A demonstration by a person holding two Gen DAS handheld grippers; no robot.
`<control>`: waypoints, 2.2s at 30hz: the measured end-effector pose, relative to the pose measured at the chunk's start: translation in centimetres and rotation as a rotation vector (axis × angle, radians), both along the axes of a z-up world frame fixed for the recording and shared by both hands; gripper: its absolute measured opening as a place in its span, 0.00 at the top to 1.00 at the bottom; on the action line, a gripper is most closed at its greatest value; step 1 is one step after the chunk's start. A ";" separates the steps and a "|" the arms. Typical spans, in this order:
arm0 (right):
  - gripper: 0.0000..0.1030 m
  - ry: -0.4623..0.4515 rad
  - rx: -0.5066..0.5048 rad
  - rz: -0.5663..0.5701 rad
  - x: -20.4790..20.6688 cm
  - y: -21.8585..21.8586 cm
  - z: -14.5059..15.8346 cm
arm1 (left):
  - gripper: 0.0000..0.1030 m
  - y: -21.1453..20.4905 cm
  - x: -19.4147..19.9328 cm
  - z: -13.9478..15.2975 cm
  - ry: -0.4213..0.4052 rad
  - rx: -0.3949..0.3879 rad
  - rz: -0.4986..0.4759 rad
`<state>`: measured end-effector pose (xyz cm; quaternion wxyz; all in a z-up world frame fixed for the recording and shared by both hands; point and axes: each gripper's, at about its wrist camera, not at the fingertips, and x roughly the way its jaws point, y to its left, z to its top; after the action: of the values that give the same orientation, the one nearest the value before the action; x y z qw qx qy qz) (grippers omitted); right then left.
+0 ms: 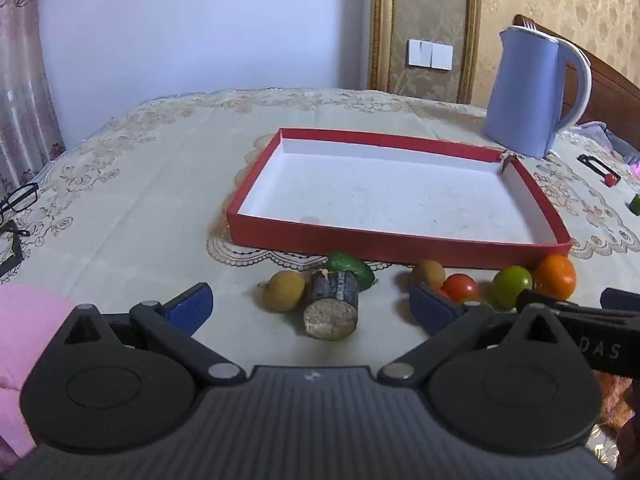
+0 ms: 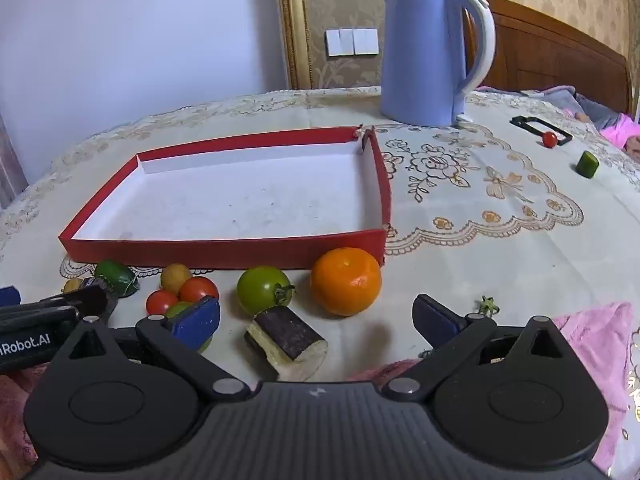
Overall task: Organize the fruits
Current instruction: 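Move the right gripper toward the eggplant slice beside the tray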
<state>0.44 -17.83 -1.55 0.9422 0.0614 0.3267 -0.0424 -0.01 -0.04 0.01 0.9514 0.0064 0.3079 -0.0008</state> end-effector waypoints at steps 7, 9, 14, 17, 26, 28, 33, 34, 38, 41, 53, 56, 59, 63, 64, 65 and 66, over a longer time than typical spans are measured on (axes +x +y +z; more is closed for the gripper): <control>0.00 -0.005 0.019 -0.024 -0.3 -0.4 -0.2 | 0.00 0.5 -0.9 0.0 -0.025 0.005 0.001; 0.00 -0.055 0.009 -0.057 -1.2 -0.7 0.2 | 0.00 0.5 -0.7 0.6 -0.007 0.013 0.005; 0.00 -0.040 -0.035 -0.028 -1.2 -0.7 0.9 | 0.00 0.8 -0.4 0.1 0.004 0.010 0.021; 0.00 -0.032 -0.056 -0.015 -1.2 -0.4 0.6 | 0.00 0.7 -0.4 -0.1 0.006 0.021 0.016; 0.00 -0.080 -0.085 -0.046 -1.9 -0.5 0.9 | 0.00 -0.3 -0.8 -0.1 -0.013 0.076 0.023; 0.00 -0.098 -0.077 -0.064 -2.2 -0.7 1.0 | 0.00 -0.5 -0.8 -0.2 -0.016 0.091 0.031; 0.00 -0.155 -0.059 -0.103 -3.0 -1.2 1.5 | 0.00 -0.4 -0.9 -0.3 -0.015 0.085 0.024; 0.00 -0.139 -0.047 -0.092 -2.9 -1.3 1.4 | 0.00 -0.4 -1.0 -0.3 -0.018 0.085 0.024; 0.00 -0.152 -0.055 -0.093 -3.3 -1.1 1.2 | 0.00 -0.5 -1.1 -0.3 -0.022 0.088 0.027; 0.00 -0.156 -0.088 -0.082 -3.3 -0.5 1.2 | 0.00 -0.7 -1.2 -0.3 -0.027 0.096 0.026; 0.00 -0.181 -0.112 -0.032 -3.8 0.1 1.4 | 0.00 -0.6 -1.1 -0.5 -0.029 0.096 0.020; 0.00 -0.156 -0.127 -0.029 -3.5 0.3 1.1 | 0.00 -0.6 -1.1 -0.5 -0.035 0.098 0.022; 0.00 -0.149 -0.095 -0.036 -3.5 -0.1 0.9 | 0.00 -0.7 -1.2 -0.5 -0.039 0.097 0.020; 0.00 -0.132 -0.061 -0.015 -3.3 -0.4 0.7 | 0.00 -0.8 -1.1 -0.7 -0.034 0.102 0.017; 0.00 -0.130 -0.059 -0.009 -3.3 -0.3 0.7 | 0.00 -0.8 -1.1 -0.7 -0.033 0.103 0.018; 0.00 -0.126 -0.063 -0.004 -3.3 -0.2 0.6 | 0.00 -0.8 -1.1 -0.8 -0.031 0.104 0.017; 0.00 -0.122 -0.072 -0.001 -3.3 0.0 0.5 | 0.00 -0.8 -1.0 -0.8 -0.029 0.103 0.018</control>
<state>-2.82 -17.85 -1.07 0.9619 0.0300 0.2670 -0.0507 -1.06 -0.84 -0.78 0.9542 0.0528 0.2937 0.0237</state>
